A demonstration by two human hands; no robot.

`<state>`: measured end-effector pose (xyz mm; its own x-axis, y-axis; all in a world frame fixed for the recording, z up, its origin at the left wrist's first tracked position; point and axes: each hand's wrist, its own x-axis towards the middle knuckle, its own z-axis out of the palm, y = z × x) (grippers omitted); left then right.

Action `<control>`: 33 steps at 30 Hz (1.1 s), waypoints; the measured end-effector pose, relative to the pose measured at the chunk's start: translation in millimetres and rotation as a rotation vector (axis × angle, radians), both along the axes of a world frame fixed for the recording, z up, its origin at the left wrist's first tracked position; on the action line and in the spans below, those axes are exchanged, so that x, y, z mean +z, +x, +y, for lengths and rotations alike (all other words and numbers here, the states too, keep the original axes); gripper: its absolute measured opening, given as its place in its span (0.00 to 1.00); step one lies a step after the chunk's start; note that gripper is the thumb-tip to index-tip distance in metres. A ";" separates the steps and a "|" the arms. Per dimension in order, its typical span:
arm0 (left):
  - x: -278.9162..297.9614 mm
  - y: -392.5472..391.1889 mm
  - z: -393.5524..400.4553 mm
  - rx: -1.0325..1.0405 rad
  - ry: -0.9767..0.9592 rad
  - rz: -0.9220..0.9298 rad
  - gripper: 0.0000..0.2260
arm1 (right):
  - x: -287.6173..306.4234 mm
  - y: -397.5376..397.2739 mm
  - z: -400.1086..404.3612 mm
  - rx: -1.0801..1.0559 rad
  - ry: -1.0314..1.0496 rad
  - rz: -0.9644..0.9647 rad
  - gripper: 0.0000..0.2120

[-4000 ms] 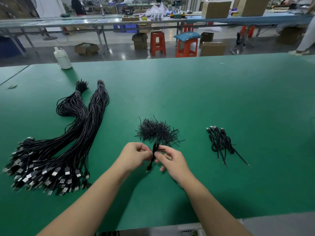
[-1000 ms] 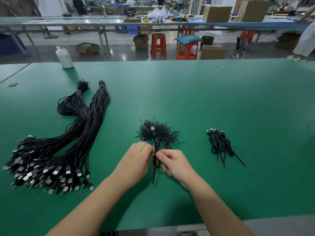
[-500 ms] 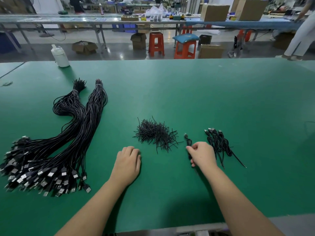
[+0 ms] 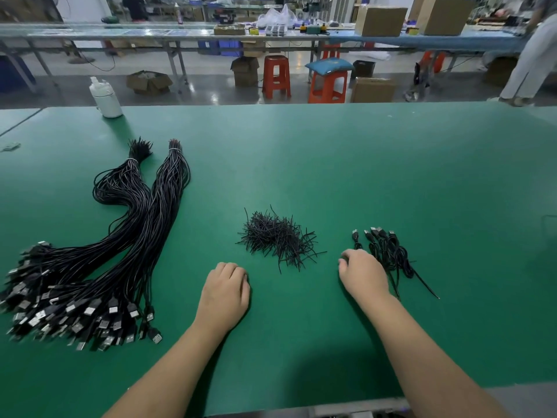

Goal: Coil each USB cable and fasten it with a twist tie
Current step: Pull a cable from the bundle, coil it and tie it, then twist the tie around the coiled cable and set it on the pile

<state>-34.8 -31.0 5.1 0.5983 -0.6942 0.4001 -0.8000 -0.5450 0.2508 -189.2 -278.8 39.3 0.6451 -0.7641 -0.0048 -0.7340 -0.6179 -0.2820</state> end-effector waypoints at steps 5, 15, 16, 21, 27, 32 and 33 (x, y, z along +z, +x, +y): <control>-2.4 1.7 -0.6 0.007 -0.012 -0.009 0.04 | 3.1 -3.2 -16.2 -0.105 -0.021 0.104 0.13; 1.0 1.2 1.4 0.063 -0.072 -0.017 0.05 | -21.8 23.5 76.4 0.099 0.099 -0.180 0.17; 1.2 1.3 2.2 0.068 -0.085 -0.001 0.05 | -28.3 22.1 83.5 0.110 0.083 -0.209 0.17; -0.3 4.4 4.3 0.066 -0.111 0.081 0.05 | -38.2 16.7 87.9 0.058 0.077 -0.359 0.18; 6.5 21.9 25.9 0.174 0.059 0.027 0.08 | -40.4 16.1 83.5 0.038 0.144 -0.394 0.17; 42.7 65.4 69.2 0.516 0.683 -0.008 0.07 | -41.2 17.2 84.7 0.041 0.135 -0.395 0.16; 47.0 69.8 75.1 0.550 0.774 0.047 0.07 | -41.3 17.2 85.0 0.038 0.141 -0.400 0.16</control>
